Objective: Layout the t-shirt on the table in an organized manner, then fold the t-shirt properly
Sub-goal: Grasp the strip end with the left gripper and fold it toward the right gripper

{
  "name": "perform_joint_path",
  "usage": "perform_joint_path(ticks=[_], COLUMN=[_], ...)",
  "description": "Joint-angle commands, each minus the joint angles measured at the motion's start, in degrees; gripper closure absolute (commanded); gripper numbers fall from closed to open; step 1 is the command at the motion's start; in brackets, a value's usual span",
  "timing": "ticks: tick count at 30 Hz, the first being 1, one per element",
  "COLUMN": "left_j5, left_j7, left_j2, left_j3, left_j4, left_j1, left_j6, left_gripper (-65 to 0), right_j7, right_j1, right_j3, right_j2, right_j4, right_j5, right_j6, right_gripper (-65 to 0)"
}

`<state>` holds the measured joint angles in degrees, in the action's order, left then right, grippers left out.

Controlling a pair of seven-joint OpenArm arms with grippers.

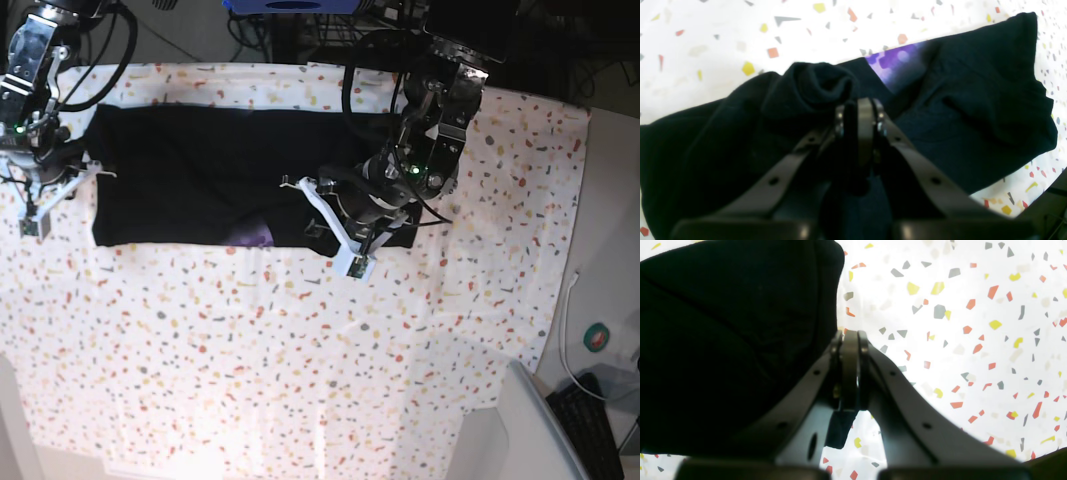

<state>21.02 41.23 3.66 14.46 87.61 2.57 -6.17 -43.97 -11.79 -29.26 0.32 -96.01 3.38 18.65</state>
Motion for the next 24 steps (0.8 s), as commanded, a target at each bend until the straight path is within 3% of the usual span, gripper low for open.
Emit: perform_joint_path(ticks=[1,24], left_j5=[0.83,0.83], left_j7=[-1.10,-1.01], left_j2=[-0.28,-0.19], left_j3=[0.09,0.09], left_j4=[0.96,1.13], left_j1=[-0.77,0.64], left_j6=[-0.46,-0.46], left_gripper=[0.0,0.0], right_j7=[1.11,1.11], right_j1=[0.58,1.29], right_j3=[-0.15,-0.06], right_j2=[0.61,0.61], right_j4=[-0.83,-0.74], right_j5=[0.27,0.27], right_j6=[-0.06,-0.06], right_gripper=[0.0,0.0])
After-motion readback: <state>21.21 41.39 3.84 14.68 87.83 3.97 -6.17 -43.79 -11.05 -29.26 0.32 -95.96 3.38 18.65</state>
